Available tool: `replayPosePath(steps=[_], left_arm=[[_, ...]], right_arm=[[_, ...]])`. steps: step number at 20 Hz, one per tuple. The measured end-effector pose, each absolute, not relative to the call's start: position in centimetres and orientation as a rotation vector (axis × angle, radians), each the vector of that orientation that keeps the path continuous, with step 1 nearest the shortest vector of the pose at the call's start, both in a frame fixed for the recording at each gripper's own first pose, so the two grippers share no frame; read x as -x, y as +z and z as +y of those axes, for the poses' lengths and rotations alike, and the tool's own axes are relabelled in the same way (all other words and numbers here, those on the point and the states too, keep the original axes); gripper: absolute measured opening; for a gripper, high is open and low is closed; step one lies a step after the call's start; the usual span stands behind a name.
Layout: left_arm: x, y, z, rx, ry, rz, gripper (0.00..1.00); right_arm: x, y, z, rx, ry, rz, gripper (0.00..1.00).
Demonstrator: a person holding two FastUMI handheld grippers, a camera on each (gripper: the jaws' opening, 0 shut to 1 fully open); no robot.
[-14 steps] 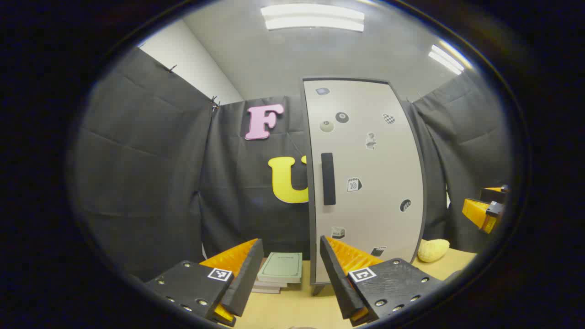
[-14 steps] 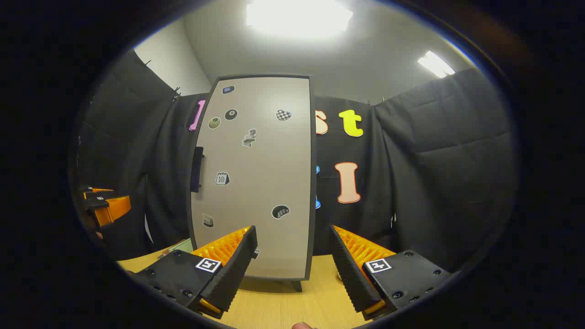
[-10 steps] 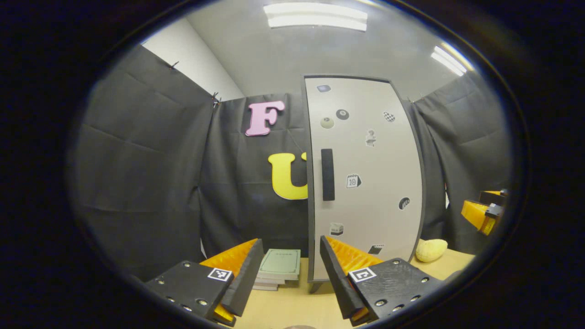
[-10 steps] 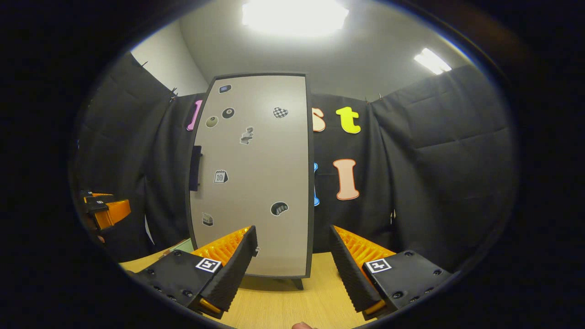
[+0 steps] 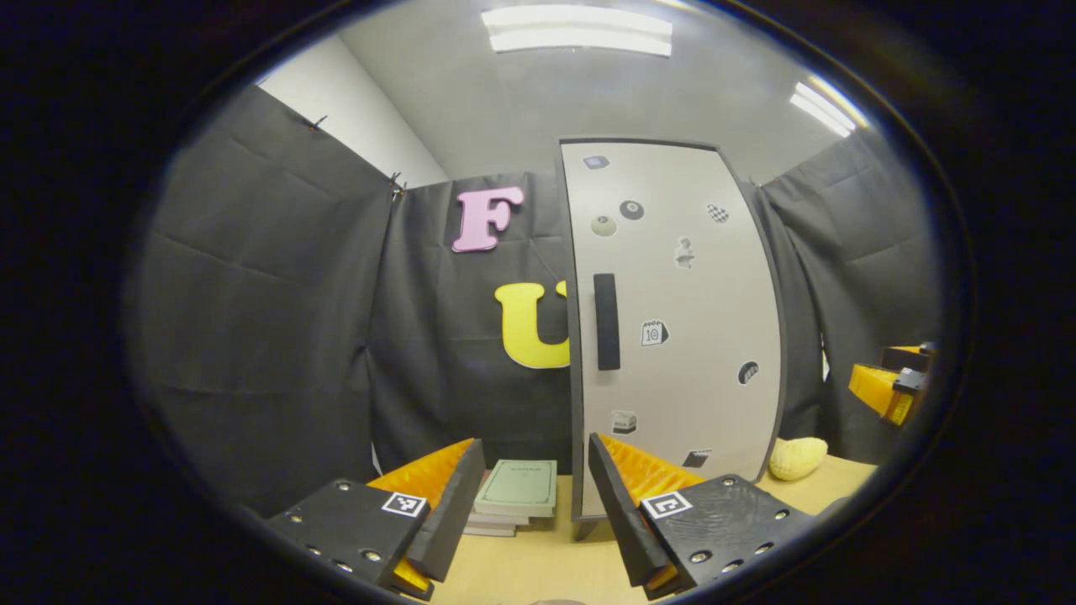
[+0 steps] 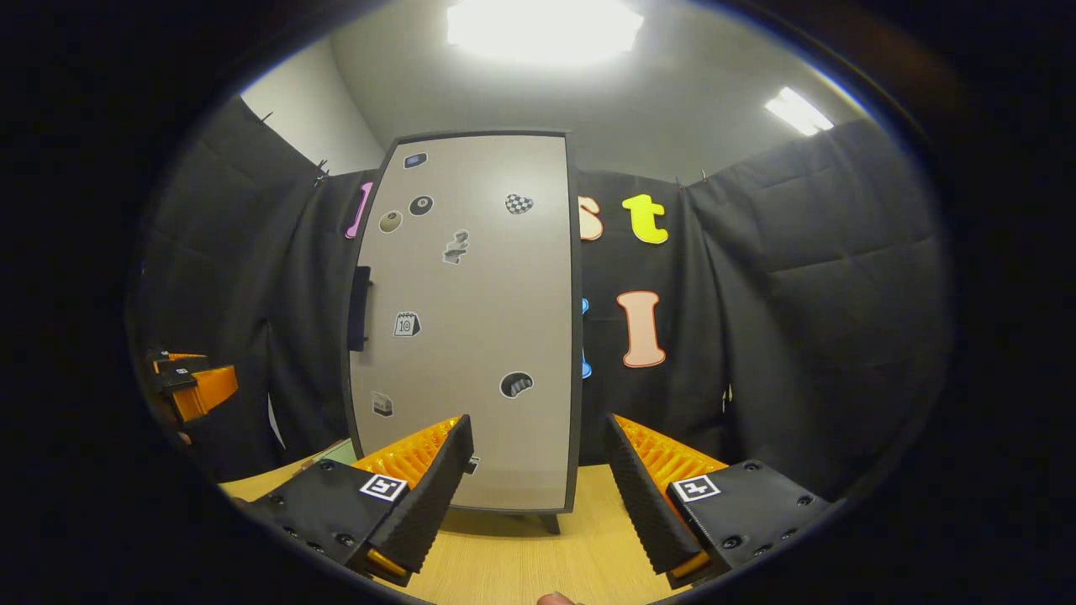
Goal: Open the cabinet door with the right hand, grasp the bottle in the cabinet with the left hand and place it on the coaster, then close the cabinet door with the right hand.
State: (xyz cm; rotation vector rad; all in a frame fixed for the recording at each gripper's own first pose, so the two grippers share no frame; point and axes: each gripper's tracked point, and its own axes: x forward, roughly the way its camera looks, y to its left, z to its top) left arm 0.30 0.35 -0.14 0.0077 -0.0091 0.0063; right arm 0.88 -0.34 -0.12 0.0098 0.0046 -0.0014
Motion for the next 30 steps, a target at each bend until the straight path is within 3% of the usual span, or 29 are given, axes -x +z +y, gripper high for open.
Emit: replayPosePath(steps=[11,24,30], left_arm=[[-0.7,-0.3,1.0,-0.009,0.036,-0.007,0.75],[3.0,-1.5,13.4,-0.035,0.224,0.034,0.75],[5.2,-2.6,19.6,-0.043,0.330,0.059,0.80]], right_arm=[[-2.8,2.4,1.3,-0.020,0.041,-0.015,0.97],[-10.2,10.6,12.4,-0.020,0.231,-0.079,0.97],[-13.0,12.4,18.4,-0.021,0.290,-0.104,0.98]])
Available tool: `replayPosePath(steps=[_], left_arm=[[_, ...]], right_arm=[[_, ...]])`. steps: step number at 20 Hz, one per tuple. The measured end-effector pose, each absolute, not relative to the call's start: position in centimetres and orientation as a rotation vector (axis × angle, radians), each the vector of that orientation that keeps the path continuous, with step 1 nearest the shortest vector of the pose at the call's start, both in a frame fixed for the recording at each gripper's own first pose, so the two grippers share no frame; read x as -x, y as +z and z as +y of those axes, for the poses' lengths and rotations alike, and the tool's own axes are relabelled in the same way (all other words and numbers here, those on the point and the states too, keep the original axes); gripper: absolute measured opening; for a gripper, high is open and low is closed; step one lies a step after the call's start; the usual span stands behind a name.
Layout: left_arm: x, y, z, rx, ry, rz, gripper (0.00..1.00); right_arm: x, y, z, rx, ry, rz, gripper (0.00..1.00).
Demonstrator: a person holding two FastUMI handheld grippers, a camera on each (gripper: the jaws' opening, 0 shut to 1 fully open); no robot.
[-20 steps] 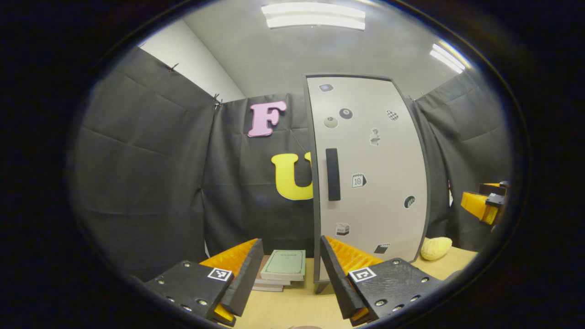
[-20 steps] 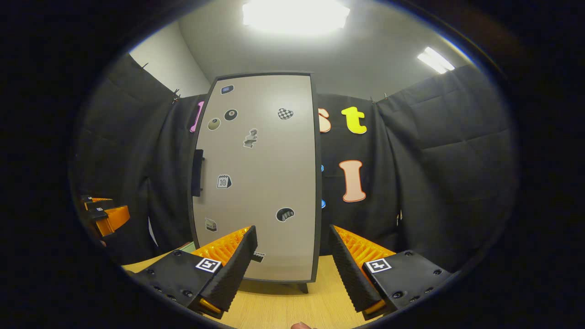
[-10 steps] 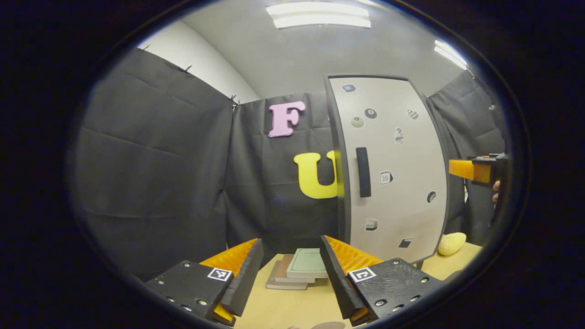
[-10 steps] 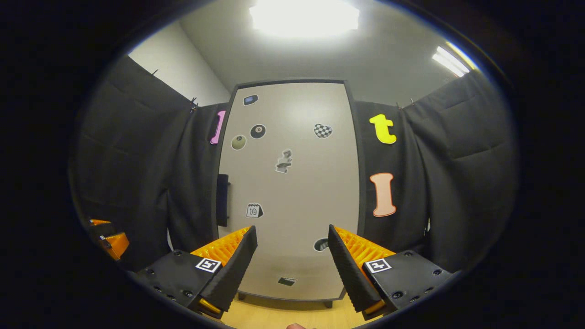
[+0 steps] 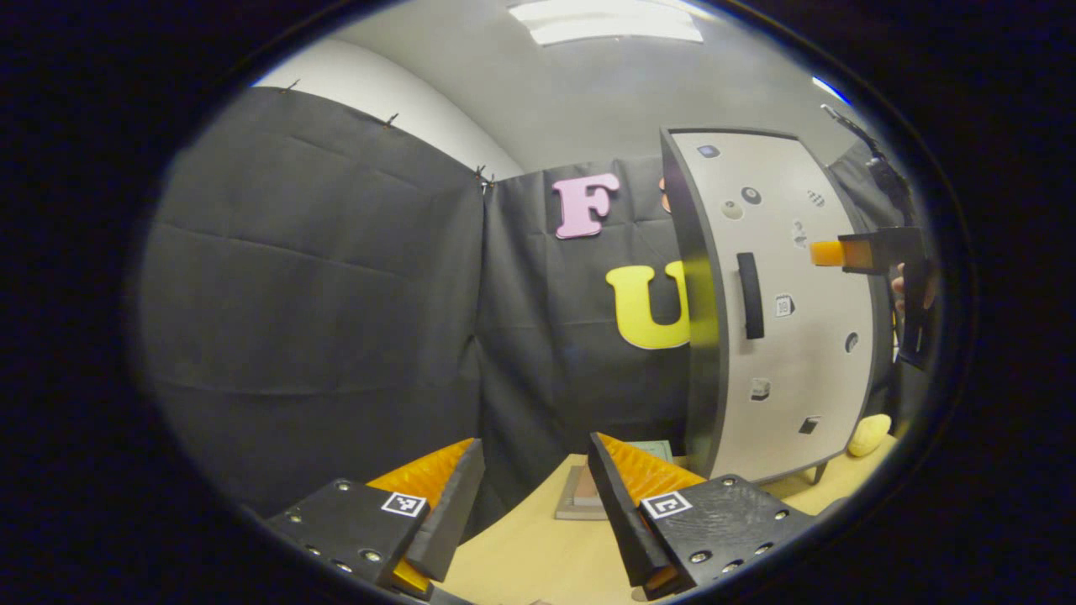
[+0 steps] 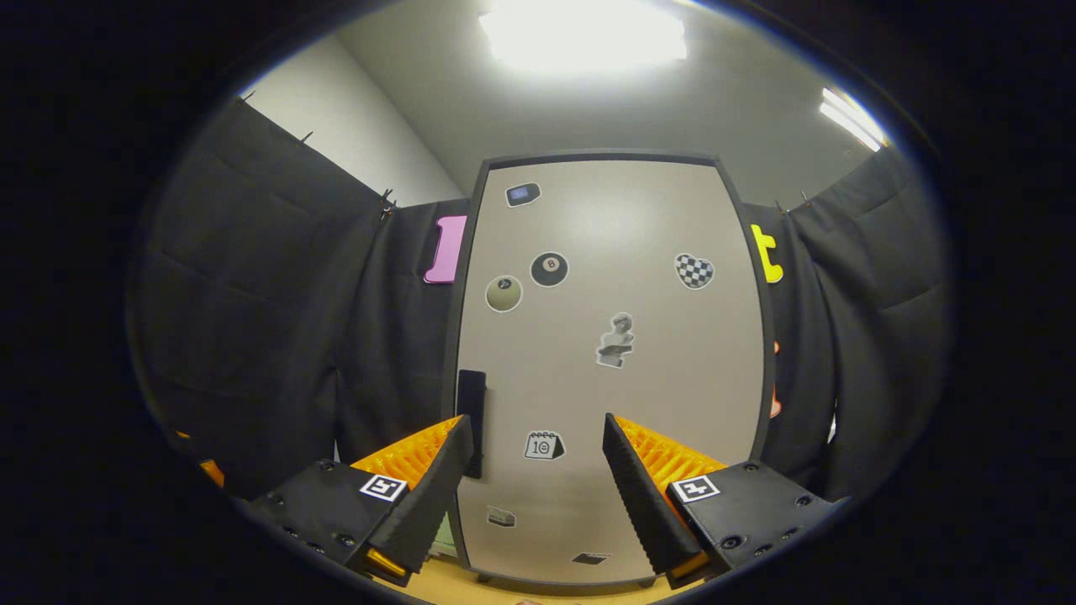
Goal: Open the cabinet door with the right hand, grasp the bottle in the cabinet with the left hand and place it on the coaster, then close the cabinet door with the right hand.
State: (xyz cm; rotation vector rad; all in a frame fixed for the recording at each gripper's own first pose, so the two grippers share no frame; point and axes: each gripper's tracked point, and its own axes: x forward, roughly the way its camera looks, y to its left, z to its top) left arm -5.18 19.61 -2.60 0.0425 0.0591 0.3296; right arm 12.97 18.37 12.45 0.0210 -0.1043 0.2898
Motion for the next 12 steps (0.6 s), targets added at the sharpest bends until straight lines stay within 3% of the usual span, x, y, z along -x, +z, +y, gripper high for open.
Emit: replayPosePath(steps=[5,11,12], left_arm=[[6.5,-3.4,24.0,-0.037,0.403,0.074,0.75],[7.8,-4.1,27.1,-0.031,0.470,0.086,0.77],[7.9,-4.3,27.5,-0.031,0.479,0.089,0.77]], right_arm=[[-16.0,12.0,22.1,-0.029,0.297,-0.061,0.99],[-19.4,10.4,25.1,-0.025,0.290,-0.003,0.98],[-20.0,10.2,25.5,-0.023,0.288,0.005,0.93]])
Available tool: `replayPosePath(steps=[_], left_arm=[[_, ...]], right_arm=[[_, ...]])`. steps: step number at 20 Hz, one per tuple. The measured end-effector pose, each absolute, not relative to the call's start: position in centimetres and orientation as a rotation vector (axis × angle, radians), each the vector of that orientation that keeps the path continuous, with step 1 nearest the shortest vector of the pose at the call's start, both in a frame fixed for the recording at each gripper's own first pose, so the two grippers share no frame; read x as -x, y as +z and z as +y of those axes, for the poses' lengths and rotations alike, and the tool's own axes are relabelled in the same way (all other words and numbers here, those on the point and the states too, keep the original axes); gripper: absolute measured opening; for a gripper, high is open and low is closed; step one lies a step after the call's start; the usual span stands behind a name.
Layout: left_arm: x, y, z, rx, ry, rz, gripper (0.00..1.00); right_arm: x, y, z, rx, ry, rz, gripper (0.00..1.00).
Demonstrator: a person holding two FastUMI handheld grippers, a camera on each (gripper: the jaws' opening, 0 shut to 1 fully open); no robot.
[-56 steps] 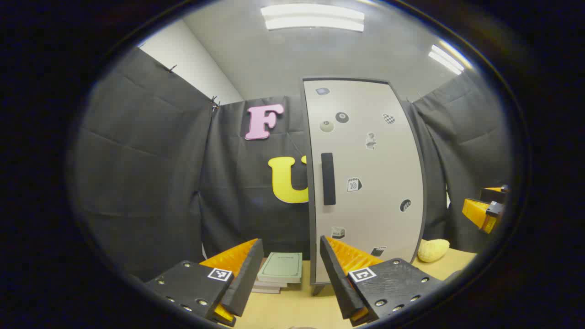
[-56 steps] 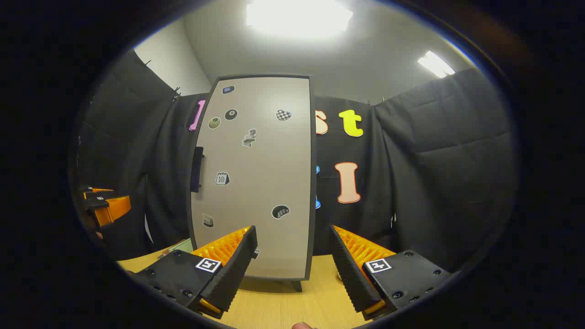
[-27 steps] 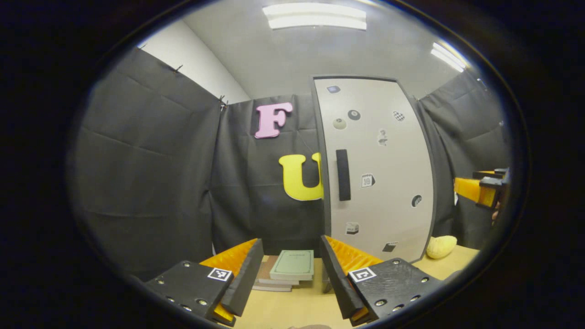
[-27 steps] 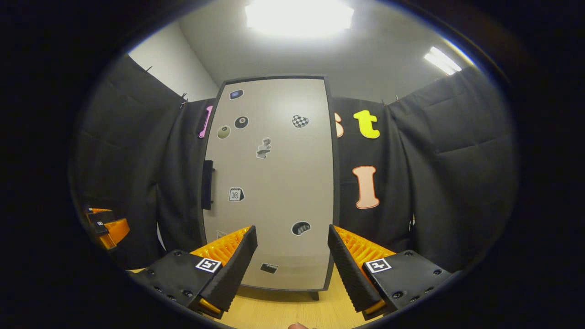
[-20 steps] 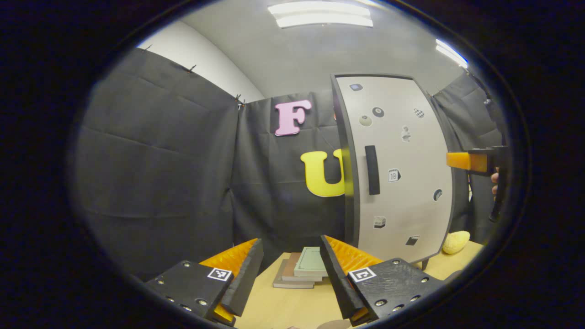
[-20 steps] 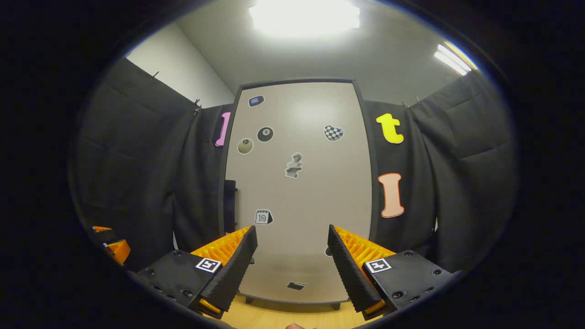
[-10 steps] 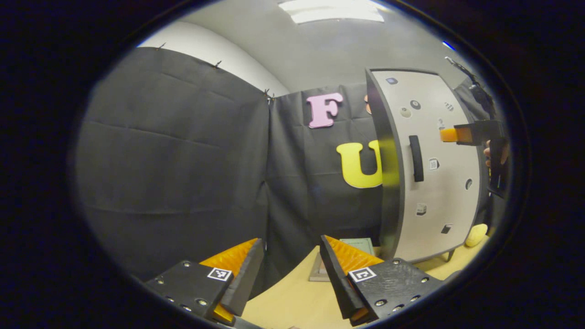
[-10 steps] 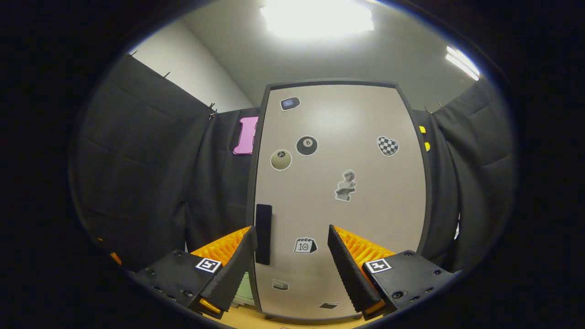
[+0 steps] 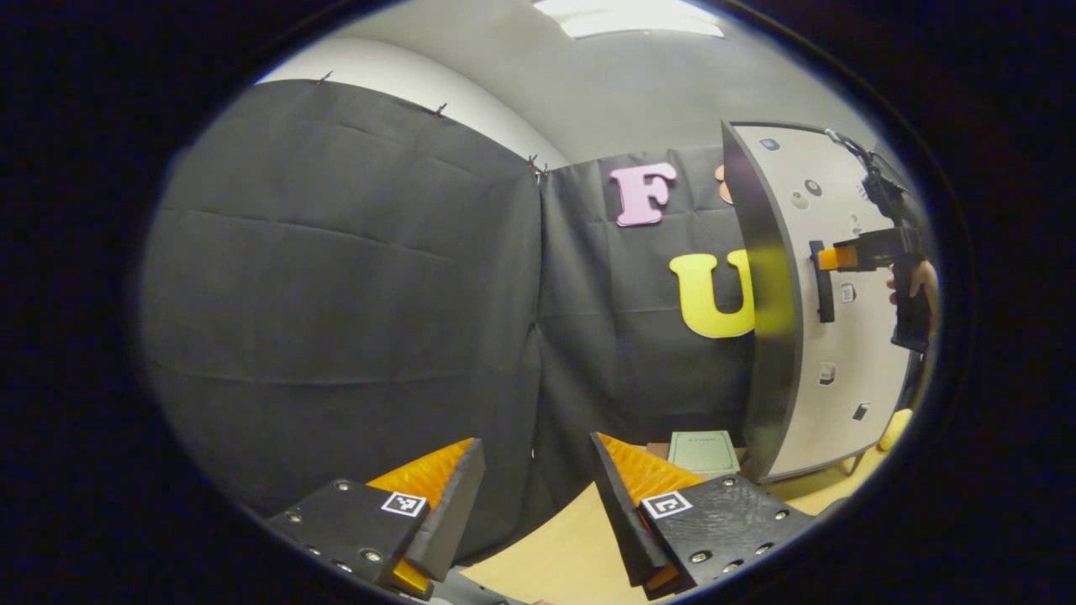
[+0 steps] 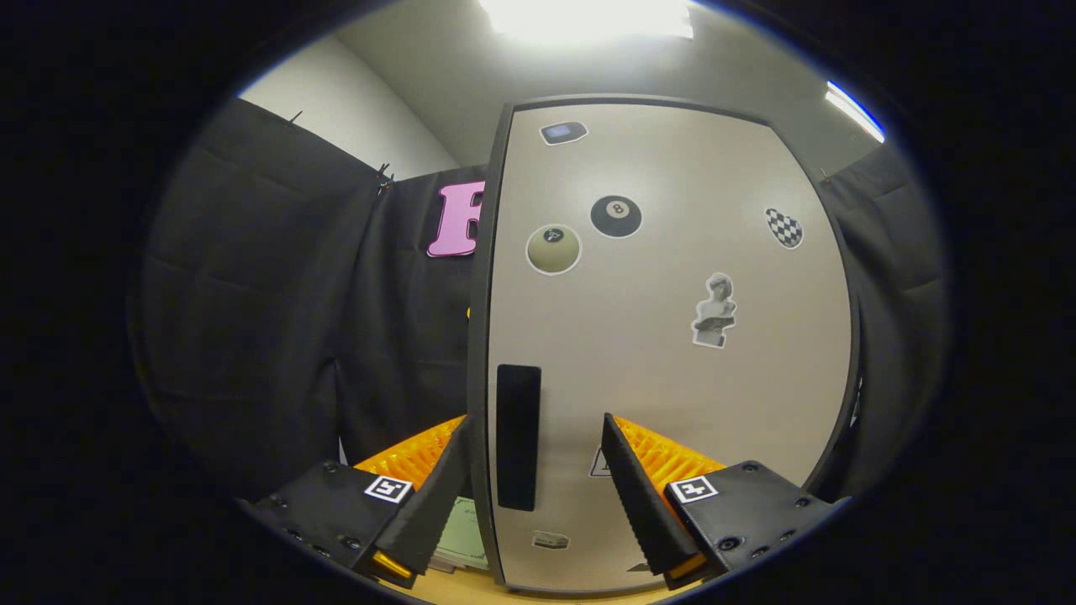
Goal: Open the cabinet door with the right hand, grasp the bottle in the cabinet with the left hand and place it on the coaster, then close the cabinet door with the right hand.
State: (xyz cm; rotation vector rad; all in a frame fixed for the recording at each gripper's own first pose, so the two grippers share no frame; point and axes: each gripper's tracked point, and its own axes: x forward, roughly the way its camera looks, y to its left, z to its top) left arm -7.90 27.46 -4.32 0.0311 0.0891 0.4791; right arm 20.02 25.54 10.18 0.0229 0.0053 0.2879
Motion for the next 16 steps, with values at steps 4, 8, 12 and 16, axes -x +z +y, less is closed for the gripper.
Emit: replayPosePath(steps=[4,8,12,16], left_arm=[[8.8,-5.3,29.4,-0.021,0.498,0.100,0.77],[9.4,-5.7,30.4,-0.021,0.512,0.107,0.75],[9.6,-5.9,31.1,-0.006,0.521,0.103,0.75],[9.4,-6.1,30.9,0.013,0.499,0.108,0.77]], right_arm=[[-21.9,8.3,27.6,-0.002,0.298,0.071,0.89],[-23.2,6.0,28.2,0.007,0.269,0.144,0.65],[-23.5,5.9,27.8,-0.034,0.249,0.168,0.28],[-23.3,5.7,27.6,-0.013,0.299,0.202,0.20]])
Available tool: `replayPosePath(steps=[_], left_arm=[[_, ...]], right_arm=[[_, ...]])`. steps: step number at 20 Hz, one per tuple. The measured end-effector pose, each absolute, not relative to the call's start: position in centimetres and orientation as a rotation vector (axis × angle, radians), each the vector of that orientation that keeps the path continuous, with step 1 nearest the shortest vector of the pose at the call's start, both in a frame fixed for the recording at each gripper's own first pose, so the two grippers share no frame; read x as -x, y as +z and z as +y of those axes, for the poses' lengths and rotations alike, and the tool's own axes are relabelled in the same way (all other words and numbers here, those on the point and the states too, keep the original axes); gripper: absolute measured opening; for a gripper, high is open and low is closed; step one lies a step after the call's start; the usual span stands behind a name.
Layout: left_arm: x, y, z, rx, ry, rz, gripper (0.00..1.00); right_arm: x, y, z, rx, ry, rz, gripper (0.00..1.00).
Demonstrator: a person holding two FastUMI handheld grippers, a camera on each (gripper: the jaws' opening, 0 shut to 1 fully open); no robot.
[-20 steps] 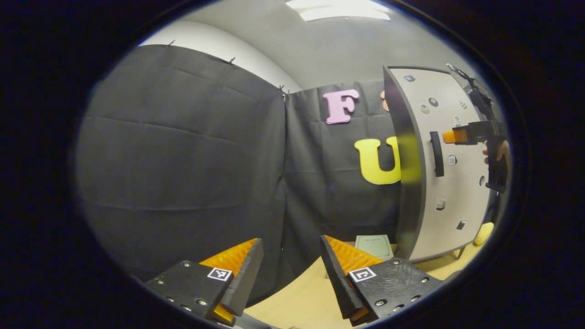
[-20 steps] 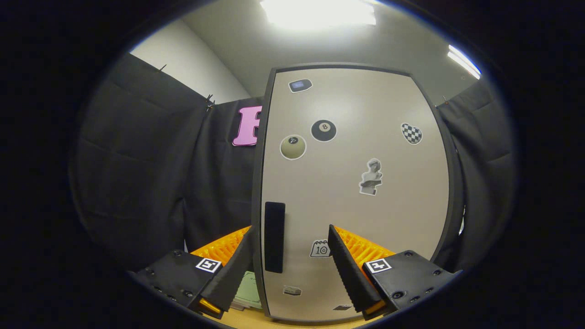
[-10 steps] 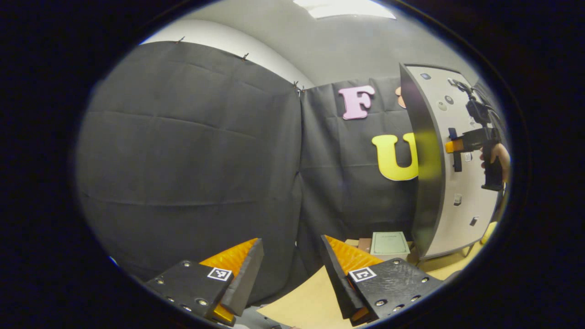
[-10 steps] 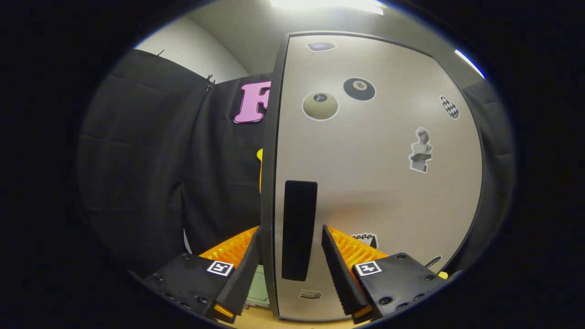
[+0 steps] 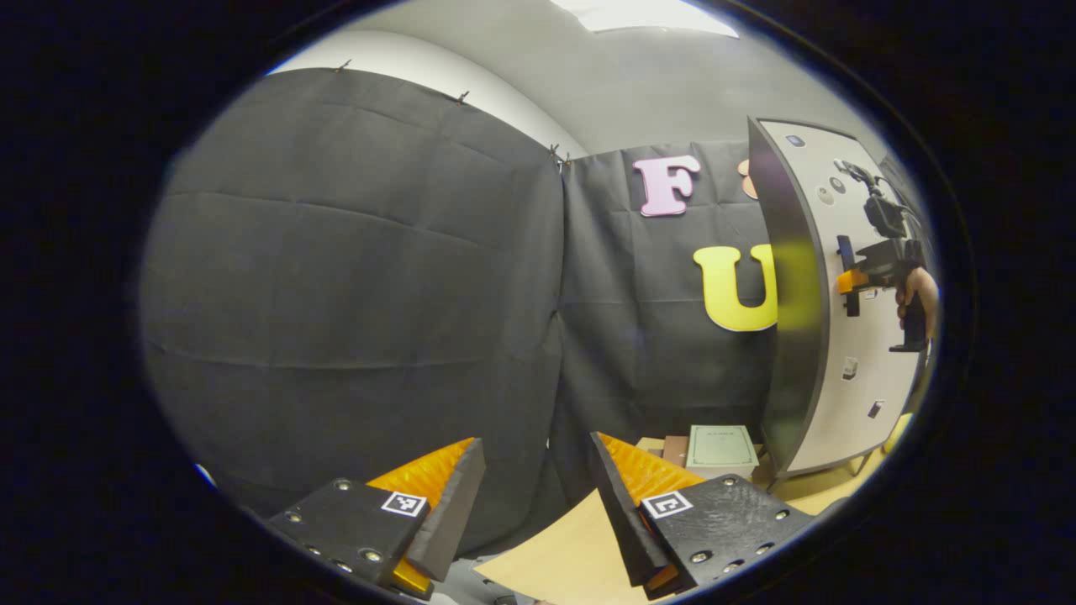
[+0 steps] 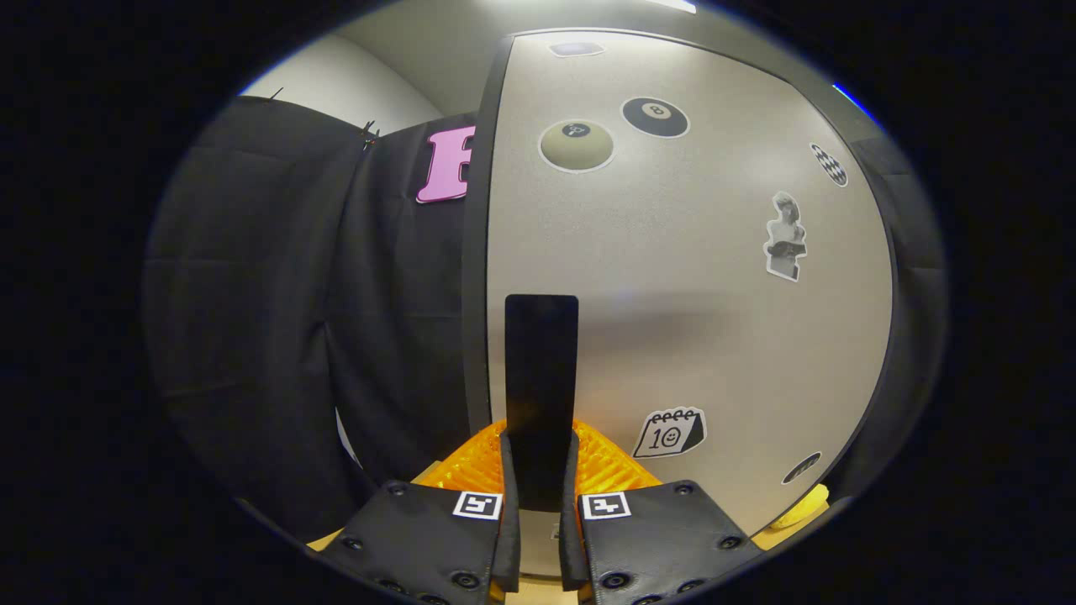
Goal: Open the cabinet door with the right hand, grasp the bottle in the cabinet with the left hand and place it on the coaster, then close the cabinet door with the right hand.
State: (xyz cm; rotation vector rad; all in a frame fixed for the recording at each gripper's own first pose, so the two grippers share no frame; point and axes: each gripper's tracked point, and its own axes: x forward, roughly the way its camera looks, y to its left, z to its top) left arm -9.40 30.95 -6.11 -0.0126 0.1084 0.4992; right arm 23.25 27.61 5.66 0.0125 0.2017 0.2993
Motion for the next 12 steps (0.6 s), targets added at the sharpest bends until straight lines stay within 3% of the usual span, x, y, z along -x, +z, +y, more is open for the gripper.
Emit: replayPosePath(steps=[1,5,12], left_arm=[[9.2,-6.0,30.7,0.016,0.487,0.106,0.77],[8.5,-4.7,29.3,0.012,0.421,0.094,0.77],[7.4,-2.5,27.0,0.000,0.313,0.084,0.75]], right_arm=[[-22.8,5.7,27.4,-0.020,0.317,0.209,0.14],[-21.7,5.8,27.0,-0.036,0.373,0.222,0.12],[-20.0,5.9,25.8,-0.049,0.441,0.232,0.14]])
